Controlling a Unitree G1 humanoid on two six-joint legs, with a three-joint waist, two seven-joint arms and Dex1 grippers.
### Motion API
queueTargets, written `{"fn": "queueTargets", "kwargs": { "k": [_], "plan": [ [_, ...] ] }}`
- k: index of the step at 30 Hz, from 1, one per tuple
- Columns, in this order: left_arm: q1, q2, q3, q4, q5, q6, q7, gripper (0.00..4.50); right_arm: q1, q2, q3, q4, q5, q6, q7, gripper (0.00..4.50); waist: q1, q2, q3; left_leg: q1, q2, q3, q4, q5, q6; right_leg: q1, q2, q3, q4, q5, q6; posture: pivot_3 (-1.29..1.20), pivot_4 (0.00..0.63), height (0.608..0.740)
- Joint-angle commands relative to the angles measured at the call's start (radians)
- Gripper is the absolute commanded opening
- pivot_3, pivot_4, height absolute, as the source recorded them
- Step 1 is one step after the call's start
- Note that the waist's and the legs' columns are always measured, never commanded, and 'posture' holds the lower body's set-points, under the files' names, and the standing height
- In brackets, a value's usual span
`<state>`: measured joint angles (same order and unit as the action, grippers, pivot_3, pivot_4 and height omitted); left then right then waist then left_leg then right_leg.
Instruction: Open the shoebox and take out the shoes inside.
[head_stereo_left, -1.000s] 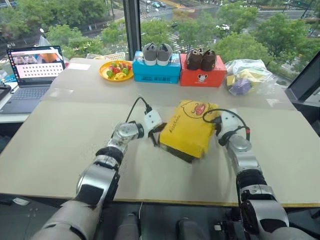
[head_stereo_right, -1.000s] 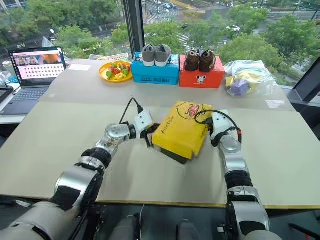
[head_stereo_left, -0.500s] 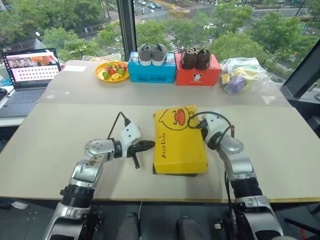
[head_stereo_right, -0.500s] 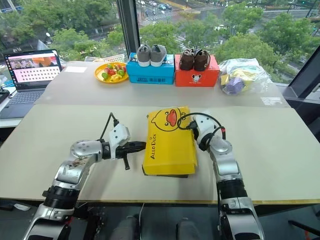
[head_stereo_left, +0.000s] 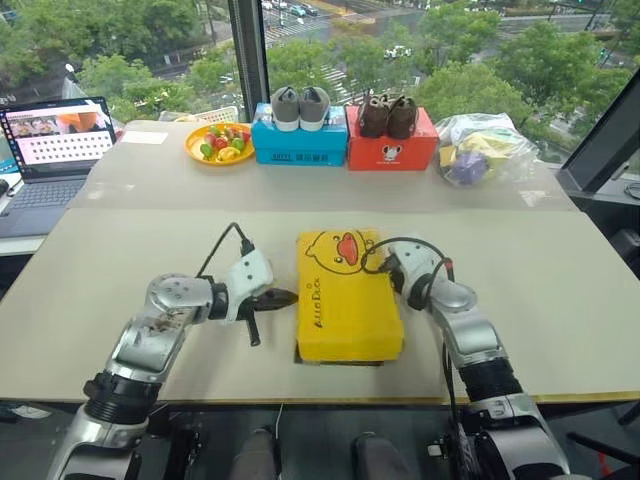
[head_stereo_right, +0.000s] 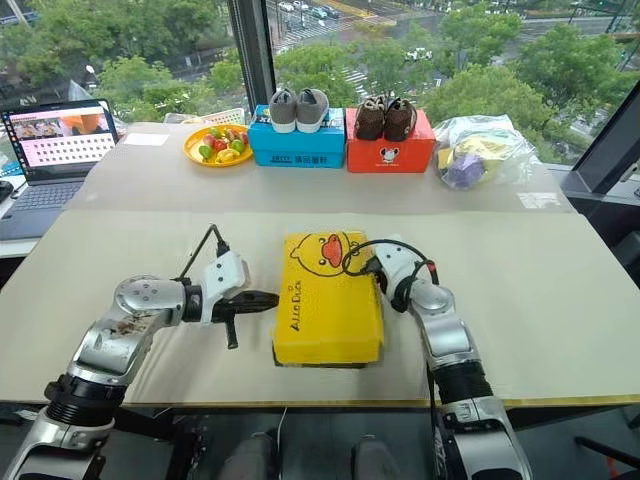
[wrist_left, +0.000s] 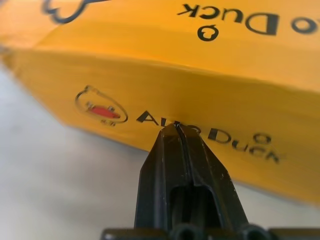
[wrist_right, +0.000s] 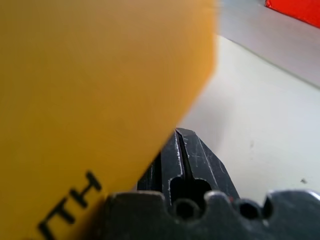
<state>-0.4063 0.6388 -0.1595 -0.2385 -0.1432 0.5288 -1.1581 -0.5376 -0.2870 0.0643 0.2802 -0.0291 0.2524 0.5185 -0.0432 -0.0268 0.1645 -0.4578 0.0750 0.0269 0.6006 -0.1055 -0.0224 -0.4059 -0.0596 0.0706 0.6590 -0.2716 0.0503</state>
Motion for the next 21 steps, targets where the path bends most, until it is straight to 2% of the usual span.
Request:
{"fn": "queueTargets", "kwargs": {
  "k": [1, 3, 4, 6, 12, 15, 16, 21],
  "plan": [
    [-0.026, 0.058, -0.002, -0.069, -0.057, -0.001, -0.063, 0.00, -0.031, -0.021, -0.007, 0.003, 0.013, -0.054, 0.016, 0.02, 0.000, 0.000, 0.000, 0.000, 0.000, 0.000, 0.000, 0.000, 0.000, 0.000, 0.000, 0.000, 0.000, 0.000, 0.000, 0.00, 0.150, 0.739],
    [-0.032, 0.092, 0.004, -0.054, -0.058, -0.012, -0.075, 0.00, -0.032, -0.040, -0.018, 0.009, 0.018, -0.060, 0.020, 0.02, 0.000, 0.000, 0.000, 0.000, 0.000, 0.000, 0.000, 0.000, 0.000, 0.000, 0.000, 0.000, 0.000, 0.000, 0.000, 0.00, 0.150, 0.739],
    [-0.048, 0.125, 0.024, -0.011, -0.045, -0.046, -0.078, 0.40, -0.029, -0.067, -0.038, 0.006, 0.027, -0.058, 0.029, 0.00, 0.000, 0.000, 0.000, 0.000, 0.000, 0.000, 0.000, 0.000, 0.000, 0.000, 0.000, 0.000, 0.000, 0.000, 0.000, 0.00, 0.150, 0.739],
    [-0.076, 0.170, 0.053, 0.053, -0.034, -0.088, -0.082, 0.73, -0.025, -0.106, -0.062, 0.003, 0.041, -0.056, 0.042, 0.00, 0.002, 0.000, 0.000, 0.000, 0.000, 0.000, 0.000, 0.000, 0.000, 0.000, 0.000, 0.000, 0.000, 0.000, 0.000, 0.00, 0.150, 0.739],
    [-0.210, 0.306, 0.134, 0.212, -0.054, -0.190, -0.131, 2.98, 0.019, -0.302, -0.131, -0.003, 0.088, -0.070, 0.169, 0.00, 0.010, 0.000, 0.001, -0.001, 0.000, 0.000, 0.000, 0.000, 0.000, 0.000, 0.000, 0.000, -0.002, 0.000, 0.000, 0.00, 0.150, 0.739],
    [-0.292, 0.310, 0.189, 0.194, -0.161, -0.094, -0.157, 4.11, 0.044, -0.382, -0.135, 0.000, 0.118, -0.087, 0.275, 0.00, 0.012, -0.001, 0.001, -0.001, 0.000, 0.001, -0.001, 0.000, 0.001, 0.000, 0.000, 0.000, -0.003, -0.001, 0.000, 0.00, 0.150, 0.739],
    [-0.332, 0.307, 0.215, 0.171, -0.226, -0.025, -0.166, 4.36, 0.056, -0.410, -0.140, -0.007, 0.143, -0.087, 0.331, 0.00, 0.012, -0.001, 0.001, -0.001, 0.000, 0.001, -0.001, 0.000, 0.001, 0.000, 0.000, -0.001, -0.003, -0.001, 0.000, 0.00, 0.150, 0.739],
    [-0.475, 0.325, 0.279, 0.119, -0.425, 0.193, -0.175, 4.45, 0.103, -0.510, -0.133, -0.043, 0.236, -0.019, 0.549, 0.00, 0.006, -0.002, 0.002, -0.001, 0.000, 0.000, 0.001, 0.000, 0.001, 0.001, 0.000, 0.000, -0.001, -0.005, 0.007, 0.00, 0.150, 0.739]
  ]
}}
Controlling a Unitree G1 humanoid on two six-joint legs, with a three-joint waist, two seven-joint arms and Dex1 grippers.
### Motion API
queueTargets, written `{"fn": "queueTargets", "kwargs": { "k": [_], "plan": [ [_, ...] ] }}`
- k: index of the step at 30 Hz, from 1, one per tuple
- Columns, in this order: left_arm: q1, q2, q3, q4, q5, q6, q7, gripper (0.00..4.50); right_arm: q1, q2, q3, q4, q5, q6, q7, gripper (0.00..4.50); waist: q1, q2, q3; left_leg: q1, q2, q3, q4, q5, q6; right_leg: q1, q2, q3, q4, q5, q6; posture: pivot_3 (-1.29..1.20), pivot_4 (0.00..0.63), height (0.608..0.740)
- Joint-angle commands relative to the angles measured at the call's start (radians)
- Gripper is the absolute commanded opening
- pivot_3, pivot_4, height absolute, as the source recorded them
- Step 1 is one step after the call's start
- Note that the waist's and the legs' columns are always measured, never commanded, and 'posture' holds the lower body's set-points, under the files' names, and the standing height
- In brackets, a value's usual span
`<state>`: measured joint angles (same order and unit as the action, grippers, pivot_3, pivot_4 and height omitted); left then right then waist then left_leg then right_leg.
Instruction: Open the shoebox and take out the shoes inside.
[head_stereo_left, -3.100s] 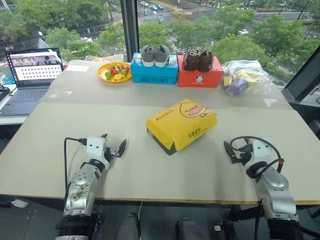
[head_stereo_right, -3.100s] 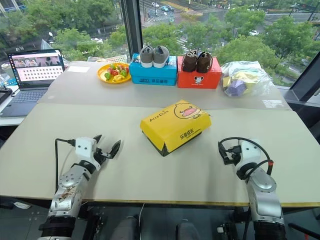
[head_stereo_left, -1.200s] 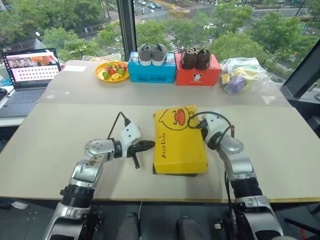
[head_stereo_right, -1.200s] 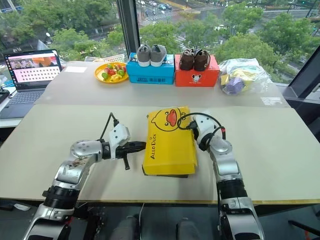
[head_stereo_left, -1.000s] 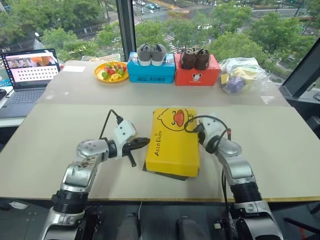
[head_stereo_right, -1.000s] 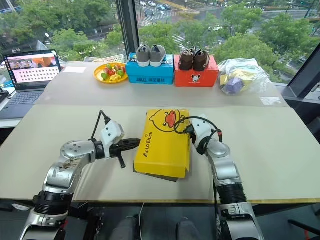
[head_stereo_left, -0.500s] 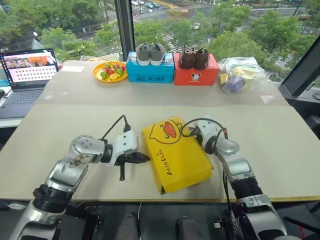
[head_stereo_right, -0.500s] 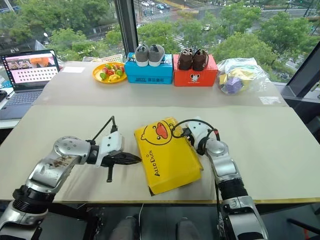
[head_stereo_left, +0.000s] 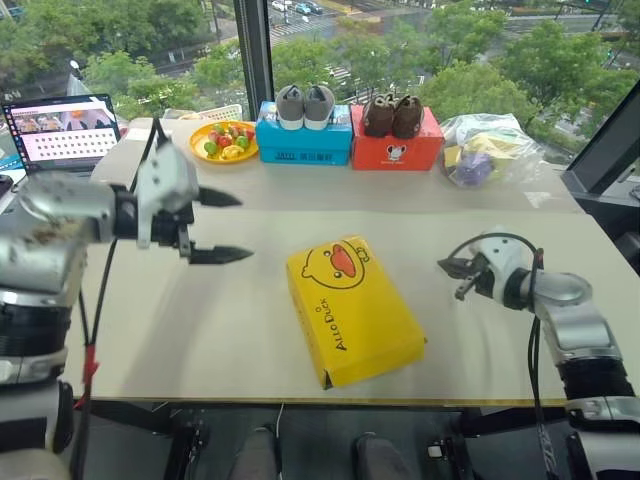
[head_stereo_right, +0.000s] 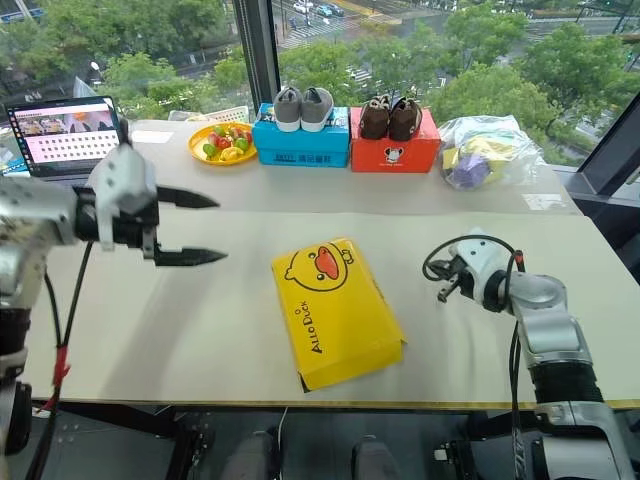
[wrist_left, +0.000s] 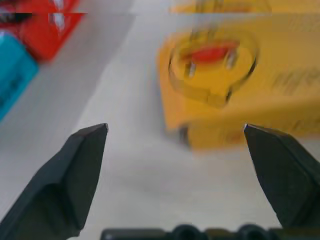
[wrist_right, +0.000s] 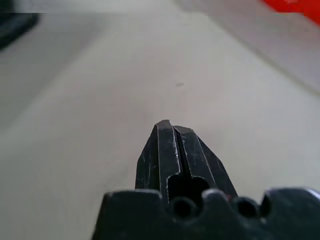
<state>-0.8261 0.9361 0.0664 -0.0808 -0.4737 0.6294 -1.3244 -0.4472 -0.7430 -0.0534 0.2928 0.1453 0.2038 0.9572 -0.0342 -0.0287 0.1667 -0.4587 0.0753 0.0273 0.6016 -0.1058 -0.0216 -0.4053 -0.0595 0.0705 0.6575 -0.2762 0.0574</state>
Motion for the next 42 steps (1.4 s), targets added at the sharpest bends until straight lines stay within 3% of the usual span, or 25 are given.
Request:
{"fn": "queueTargets", "kwargs": {
  "k": [1, 7, 15, 23, 32, 38, 42],
  "plan": [
    [-0.073, 0.037, 0.058, -0.039, -0.113, 0.115, -0.013, 4.45, 0.018, -0.064, -0.010, -0.059, 0.075, 0.043, 0.146, 0.00, -0.007, 0.000, 0.000, 0.000, 0.000, 0.000, 0.000, 0.000, 0.000, 0.000, 0.000, 0.000, 0.000, 0.000, 0.000, 0.00, 0.150, 0.739],
    [-0.121, 0.064, 0.055, -0.022, -0.141, 0.138, -0.012, 4.45, 0.014, -0.046, 0.040, -0.063, 0.100, 0.082, 0.232, 0.00, -0.013, 0.000, 0.000, 0.002, 0.000, 0.000, 0.002, 0.000, 0.000, 0.001, 0.001, 0.001, 0.003, -0.001, 0.001, 0.00, 0.150, 0.739],
    [-0.176, 0.106, 0.056, -0.024, -0.164, 0.165, -0.004, 4.45, -0.028, 0.027, 0.112, -0.047, 0.058, 0.051, 0.211, 0.00, -0.008, 0.000, 0.000, 0.001, 0.000, 0.000, 0.003, -0.001, 0.000, 0.000, 0.000, 0.000, 0.003, -0.001, 0.001, 0.00, 0.150, 0.739],
    [-0.196, 0.145, 0.065, -0.030, -0.192, 0.198, -0.001, 4.45, -0.077, -0.035, 0.116, -0.083, 0.057, 0.080, 0.271, 0.00, -0.003, 0.000, 0.001, 0.001, 0.000, 0.000, 0.004, -0.001, 0.000, 0.000, 0.000, 0.000, 0.004, -0.001, 0.001, 0.00, 0.150, 0.739],
    [-0.201, 0.164, 0.052, -0.007, -0.179, 0.177, -0.002, 4.45, -0.120, 0.050, 0.126, -0.266, 0.257, 0.377, 0.327, 0.00, -0.007, -0.001, 0.001, 0.001, 0.000, 0.000, 0.004, -0.001, 0.000, 0.000, 0.000, 0.000, 0.005, -0.001, 0.001, 0.00, 0.150, 0.739],
    [-0.171, 0.204, 0.106, -0.011, -0.204, 0.194, 0.020, 4.45, -0.262, 0.110, 0.063, -0.248, 0.402, 0.510, 0.306, 0.00, -0.005, -0.001, 0.001, 0.001, 0.000, 0.000, 0.004, -0.001, 0.000, 0.000, 0.000, 0.000, 0.005, -0.001, 0.001, 0.00, 0.150, 0.739],
    [-0.158, 0.221, 0.141, -0.015, -0.212, 0.196, 0.043, 4.45, -0.415, 0.219, 0.108, -0.264, 0.443, 0.554, 0.275, 0.00, -0.012, -0.001, 0.001, 0.001, 0.001, 0.000, 0.004, -0.001, 0.000, -0.002, 0.001, 0.000, 0.006, -0.002, 0.000, 0.00, 0.150, 0.739]
  ]
}}
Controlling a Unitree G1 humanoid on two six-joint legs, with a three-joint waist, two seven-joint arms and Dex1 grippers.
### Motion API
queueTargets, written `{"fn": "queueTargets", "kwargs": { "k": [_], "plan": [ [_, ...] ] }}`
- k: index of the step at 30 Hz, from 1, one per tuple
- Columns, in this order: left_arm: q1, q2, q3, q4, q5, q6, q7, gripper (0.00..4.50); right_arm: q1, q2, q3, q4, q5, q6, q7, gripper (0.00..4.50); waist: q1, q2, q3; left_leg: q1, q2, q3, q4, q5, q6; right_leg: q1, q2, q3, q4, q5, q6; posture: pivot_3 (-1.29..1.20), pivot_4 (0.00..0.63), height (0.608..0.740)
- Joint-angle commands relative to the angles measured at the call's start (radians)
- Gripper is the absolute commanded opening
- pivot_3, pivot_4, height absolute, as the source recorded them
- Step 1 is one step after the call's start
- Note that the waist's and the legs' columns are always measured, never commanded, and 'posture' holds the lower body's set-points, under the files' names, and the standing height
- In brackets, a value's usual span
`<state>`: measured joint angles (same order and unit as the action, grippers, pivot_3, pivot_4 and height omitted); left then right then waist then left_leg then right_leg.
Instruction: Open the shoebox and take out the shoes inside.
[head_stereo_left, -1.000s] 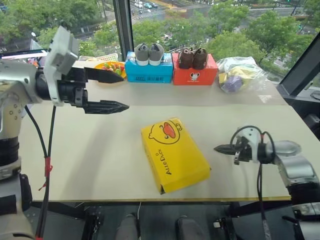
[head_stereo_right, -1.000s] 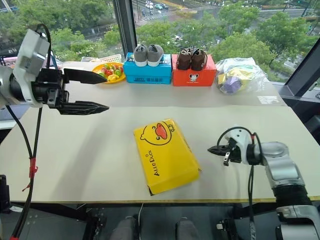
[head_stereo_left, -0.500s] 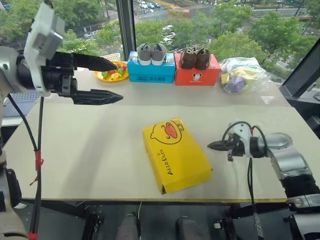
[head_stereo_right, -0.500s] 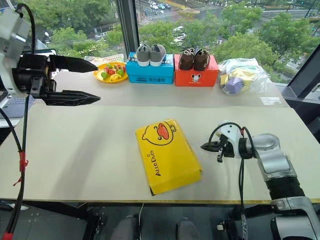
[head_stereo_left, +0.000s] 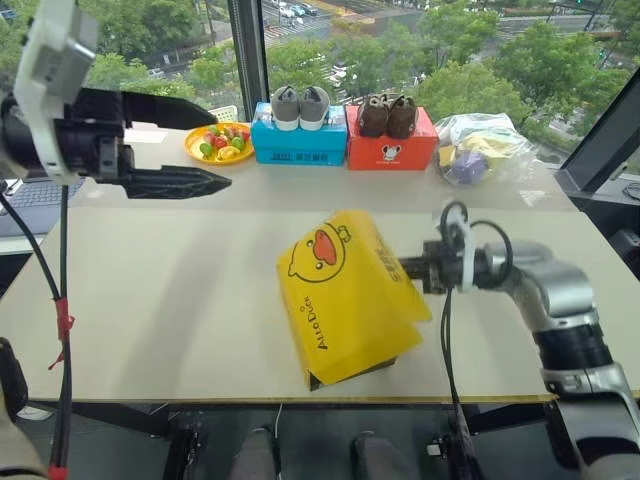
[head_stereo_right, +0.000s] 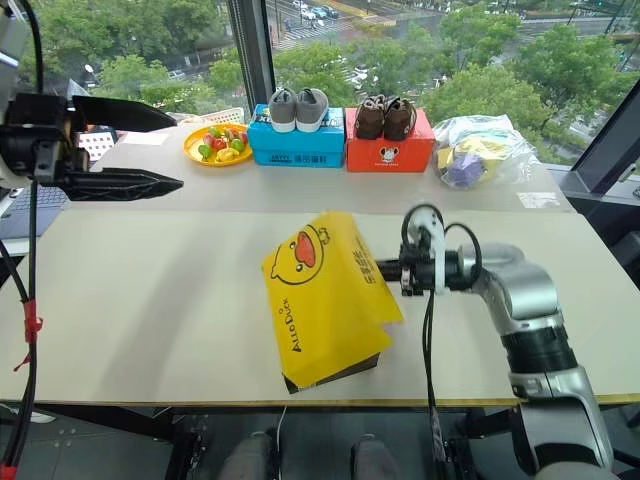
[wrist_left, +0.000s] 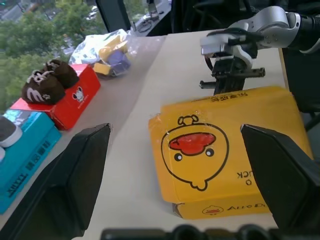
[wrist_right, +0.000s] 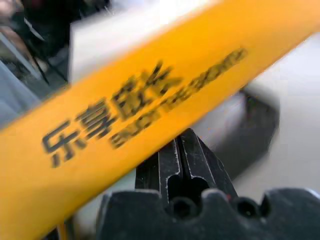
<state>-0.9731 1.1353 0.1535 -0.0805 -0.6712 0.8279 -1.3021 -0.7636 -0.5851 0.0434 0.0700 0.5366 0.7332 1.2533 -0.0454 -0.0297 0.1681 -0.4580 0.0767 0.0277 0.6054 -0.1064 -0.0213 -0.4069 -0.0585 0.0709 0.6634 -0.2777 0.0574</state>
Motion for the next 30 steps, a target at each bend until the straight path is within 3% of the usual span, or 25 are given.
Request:
{"fn": "queueTargets", "kwargs": {
  "k": [1, 3, 7, 12, 17, 23, 26, 30],
  "plan": [
    [-0.013, 0.026, 0.058, -0.016, -0.013, -0.005, 0.025, 4.45, -0.129, 0.085, 0.054, -0.044, 0.017, 0.018, -0.033, 0.00, 0.000, 0.000, 0.000, 0.000, 0.000, 0.000, 0.000, 0.000, 0.000, 0.000, 0.000, 0.000, 0.000, 0.000, 0.000, 0.00, 0.150, 0.739],
    [-0.017, 0.036, 0.070, -0.018, -0.017, -0.002, 0.033, 4.45, -0.177, 0.131, 0.150, -0.055, -0.048, -0.014, -0.043, 0.00, 0.001, 0.000, 0.000, 0.000, 0.000, 0.000, -0.001, 0.000, 0.000, -0.001, 0.001, 0.000, 0.001, 0.000, -0.001, 0.00, 0.150, 0.739],
    [-0.038, 0.085, 0.094, -0.031, -0.030, 0.023, 0.045, 4.45, -0.201, 0.338, 0.276, -0.090, -0.084, 0.005, -0.173, 0.00, 0.002, -0.002, 0.001, -0.003, 0.001, 0.000, -0.001, 0.000, 0.000, -0.005, 0.001, -0.001, 0.002, 0.000, -0.004, 0.00, 0.150, 0.739],
    [-0.063, 0.126, 0.106, -0.059, -0.065, 0.062, 0.062, 4.45, -0.178, 0.402, 0.387, -0.022, -0.204, -0.079, -0.227, 0.00, 0.016, -0.004, 0.001, -0.017, 0.001, -0.001, 0.004, 0.000, -0.001, -0.018, 0.001, -0.001, 0.010, 0.002, -0.007, 0.00, 0.150, 0.739],
    [-0.001, 0.151, 0.109, -0.101, -0.076, 0.072, 0.065, 4.45, -0.219, 0.379, 0.327, -0.005, -0.209, -0.072, -0.234, 0.00, 0.028, -0.006, 0.001, -0.017, 0.001, -0.001, 0.005, 0.000, -0.001, -0.017, 0.001, -0.002, 0.010, 0.002, -0.007, 0.00, 0.150, 0.739],
    [0.185, 0.151, 0.065, -0.114, 0.023, -0.060, 0.040, 4.45, -0.279, 0.187, 0.269, -0.091, -0.211, -0.013, -0.171, 0.00, 0.031, -0.006, 0.001, -0.016, 0.002, 0.000, 0.005, 0.000, -0.001, -0.017, 0.001, -0.002, 0.010, 0.003, -0.008, 0.00, 0.150, 0.739],
    [0.218, 0.114, 0.019, -0.084, 0.073, -0.142, 0.035, 4.50, -0.293, 0.109, 0.246, -0.155, -0.166, 0.083, -0.149, 0.73, 0.033, -0.006, 0.001, -0.016, 0.002, 0.001, 0.004, 0.000, -0.001, -0.018, 0.001, -0.002, 0.009, 0.002, -0.009, 0.00, 0.150, 0.739],
    [0.185, 0.046, -0.053, -0.014, 0.131, -0.227, 0.022, 4.50, -0.255, 0.040, 0.246, -0.274, -0.131, 0.203, -0.161, 2.11, 0.031, -0.006, 0.001, -0.016, 0.002, 0.001, 0.003, 0.000, -0.001, -0.018, 0.001, -0.002, 0.010, 0.002, -0.010, 0.00, 0.150, 0.739]
  ]
}}
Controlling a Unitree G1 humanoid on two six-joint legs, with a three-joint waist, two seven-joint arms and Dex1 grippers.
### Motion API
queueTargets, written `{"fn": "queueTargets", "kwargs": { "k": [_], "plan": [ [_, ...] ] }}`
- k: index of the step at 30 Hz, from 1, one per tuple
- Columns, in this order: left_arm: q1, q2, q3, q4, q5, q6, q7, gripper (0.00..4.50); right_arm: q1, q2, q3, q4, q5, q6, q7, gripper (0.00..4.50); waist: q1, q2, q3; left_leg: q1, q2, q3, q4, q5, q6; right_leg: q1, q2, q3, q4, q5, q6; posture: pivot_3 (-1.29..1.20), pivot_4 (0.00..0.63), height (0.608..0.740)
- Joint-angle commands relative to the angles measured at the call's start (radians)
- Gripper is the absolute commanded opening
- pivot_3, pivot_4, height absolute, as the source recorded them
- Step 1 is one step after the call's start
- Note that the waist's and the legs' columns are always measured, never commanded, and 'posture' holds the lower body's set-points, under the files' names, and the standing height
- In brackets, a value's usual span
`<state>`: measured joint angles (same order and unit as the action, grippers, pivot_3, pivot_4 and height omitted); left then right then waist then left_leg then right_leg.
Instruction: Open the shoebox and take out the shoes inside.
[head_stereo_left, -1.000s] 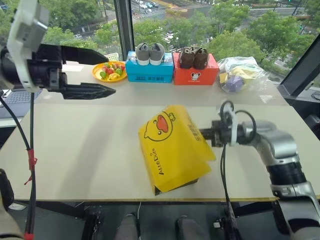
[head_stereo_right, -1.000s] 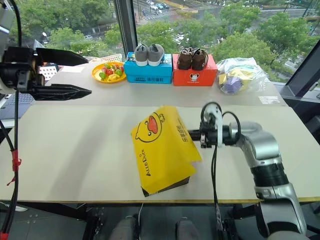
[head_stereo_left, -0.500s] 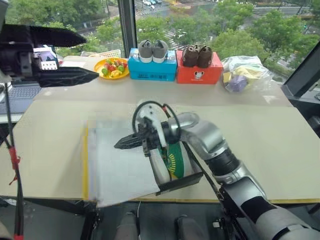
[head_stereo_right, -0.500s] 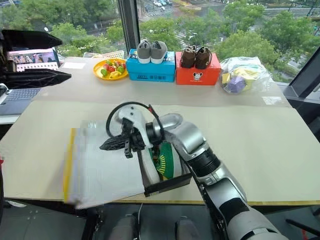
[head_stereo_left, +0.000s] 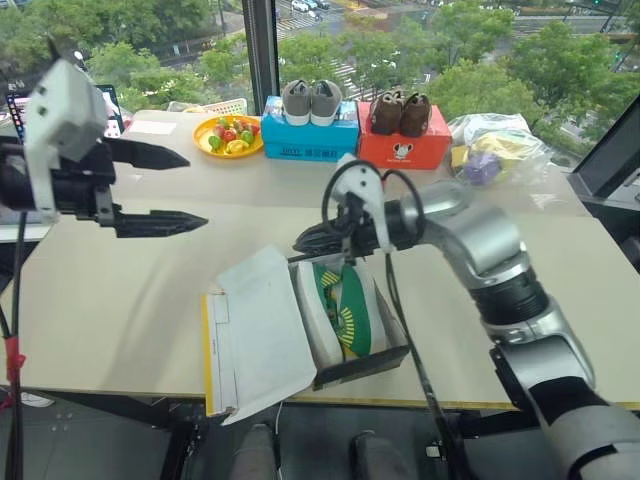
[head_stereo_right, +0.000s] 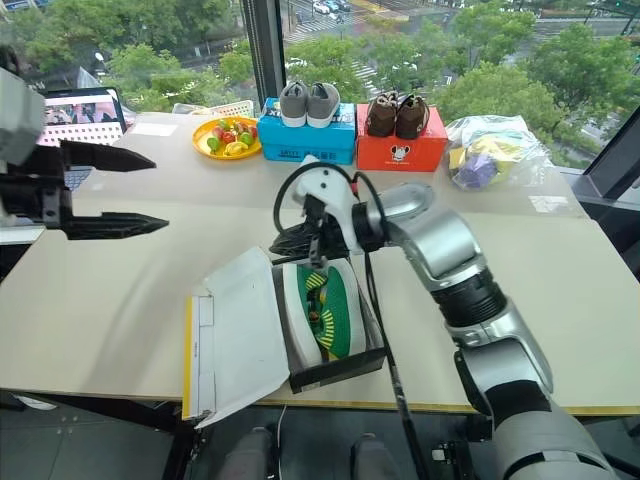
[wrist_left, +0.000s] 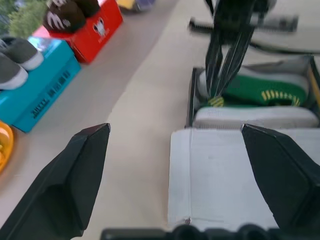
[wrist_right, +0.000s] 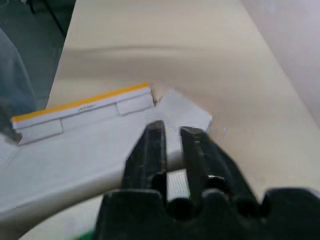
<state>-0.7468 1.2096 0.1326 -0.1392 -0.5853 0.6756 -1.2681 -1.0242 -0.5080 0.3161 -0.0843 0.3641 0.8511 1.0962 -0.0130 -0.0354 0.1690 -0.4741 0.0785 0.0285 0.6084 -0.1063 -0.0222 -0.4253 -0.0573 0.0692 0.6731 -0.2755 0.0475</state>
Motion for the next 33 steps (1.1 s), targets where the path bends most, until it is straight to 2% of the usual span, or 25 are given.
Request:
{"fn": "queueTargets", "kwargs": {
  "k": [1, 7, 11, 13, 17, 33],
  "plan": [
    [-0.050, -0.040, -0.043, 0.058, 0.053, -0.087, -0.018, 4.50, 0.014, -0.047, -0.026, -0.139, 0.049, 0.105, -0.009, 2.45, -0.001, 0.000, 0.000, 0.000, 0.000, 0.000, 0.000, 0.000, 0.000, 0.000, 0.000, 0.000, 0.000, 0.000, 0.000, 0.00, 0.150, 0.739],
    [-0.092, -0.090, -0.095, 0.133, 0.111, -0.157, -0.047, 4.50, 0.055, -0.074, -0.010, -0.227, 0.034, 0.192, -0.106, 4.46, -0.001, 0.000, 0.000, 0.000, 0.000, 0.000, 0.001, 0.000, 0.000, 0.000, 0.000, 0.000, 0.000, 0.000, 0.000, 0.00, 0.150, 0.739],
    [-0.108, -0.118, -0.109, 0.155, 0.133, -0.179, -0.051, 4.50, 0.064, 0.071, -0.079, -0.173, 0.047, 0.449, -0.304, 4.46, -0.005, 0.000, 0.000, 0.000, 0.000, 0.000, 0.001, 0.000, 0.000, 0.000, 0.000, 0.000, 0.001, 0.000, 0.000, 0.00, 0.150, 0.739],
    [-0.103, -0.127, -0.107, 0.155, 0.138, -0.184, -0.051, 4.50, 0.037, 0.121, -0.106, -0.109, 0.050, 0.598, -0.352, 4.46, -0.002, 0.000, 0.000, 0.000, 0.000, 0.000, 0.001, 0.000, 0.000, 0.000, 0.001, 0.000, 0.002, 0.000, 0.000, 0.00, 0.150, 0.739],
    [-0.083, -0.122, -0.095, 0.148, 0.147, -0.185, -0.051, 4.50, -0.017, 0.189, -0.167, -0.059, 0.065, 0.741, -0.417, 4.46, 0.002, 0.000, 0.000, 0.000, 0.000, 0.000, 0.002, 0.000, 0.000, 0.000, 0.000, 0.000, 0.002, 0.000, 0.000, 0.00, 0.150, 0.739],
    [-0.047, -0.114, -0.051, 0.111, 0.128, -0.148, -0.033, 4.50, -0.022, 0.238, -0.151, 0.001, 0.122, 0.763, -0.534, 4.46, -0.001, 0.000, 0.000, 0.000, 0.000, 0.000, 0.001, 0.000, 0.000, 0.000, 0.000, 0.000, 0.003, 0.000, 0.000, 0.00, 0.150, 0.739]
  ]
}}
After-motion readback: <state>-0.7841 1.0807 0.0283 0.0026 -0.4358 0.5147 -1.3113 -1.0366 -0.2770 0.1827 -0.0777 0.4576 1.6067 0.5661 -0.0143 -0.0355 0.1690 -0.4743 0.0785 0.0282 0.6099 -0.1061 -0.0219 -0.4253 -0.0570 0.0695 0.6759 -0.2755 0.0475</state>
